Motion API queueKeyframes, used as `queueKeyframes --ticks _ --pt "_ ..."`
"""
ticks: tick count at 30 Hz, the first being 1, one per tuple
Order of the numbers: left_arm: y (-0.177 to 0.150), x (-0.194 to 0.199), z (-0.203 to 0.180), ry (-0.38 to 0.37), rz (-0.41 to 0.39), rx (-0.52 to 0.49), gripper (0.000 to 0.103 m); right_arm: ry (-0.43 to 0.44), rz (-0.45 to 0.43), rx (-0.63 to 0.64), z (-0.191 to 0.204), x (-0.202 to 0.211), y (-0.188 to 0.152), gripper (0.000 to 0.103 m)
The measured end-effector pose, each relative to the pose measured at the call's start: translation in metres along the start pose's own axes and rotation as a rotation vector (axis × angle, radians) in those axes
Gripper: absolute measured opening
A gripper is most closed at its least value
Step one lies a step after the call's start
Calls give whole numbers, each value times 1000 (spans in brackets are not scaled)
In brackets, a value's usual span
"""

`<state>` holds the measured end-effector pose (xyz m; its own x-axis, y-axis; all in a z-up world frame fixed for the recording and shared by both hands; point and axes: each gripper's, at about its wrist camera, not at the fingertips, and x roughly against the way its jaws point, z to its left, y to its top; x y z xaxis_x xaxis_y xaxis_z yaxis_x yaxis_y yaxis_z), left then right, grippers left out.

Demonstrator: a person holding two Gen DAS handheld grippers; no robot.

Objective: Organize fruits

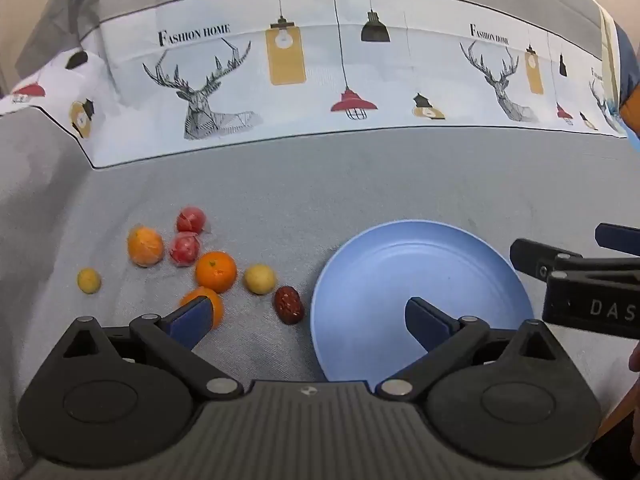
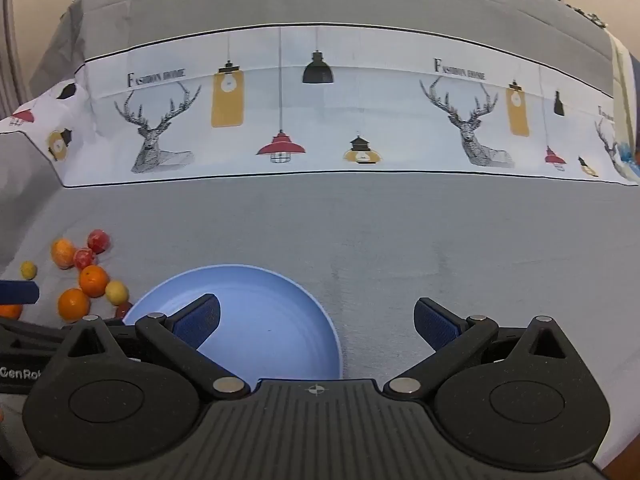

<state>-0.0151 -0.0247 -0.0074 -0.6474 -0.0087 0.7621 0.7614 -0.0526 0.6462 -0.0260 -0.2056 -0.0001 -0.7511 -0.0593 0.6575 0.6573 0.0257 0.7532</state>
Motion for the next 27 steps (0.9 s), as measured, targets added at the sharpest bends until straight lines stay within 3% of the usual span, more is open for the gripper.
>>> queueKeyframes --ticks 13,24,27 --pt "2 -7 -2 -12 37 10 102 -39 2 35 4 -4 0 102" --pt "-1 -13 -4 12 69 -8 102 -36 91 46 5 -25 -10 101" --pt "-1 -14 -2 13 76 2 102 -53 171 49 5 -37 -16 100"
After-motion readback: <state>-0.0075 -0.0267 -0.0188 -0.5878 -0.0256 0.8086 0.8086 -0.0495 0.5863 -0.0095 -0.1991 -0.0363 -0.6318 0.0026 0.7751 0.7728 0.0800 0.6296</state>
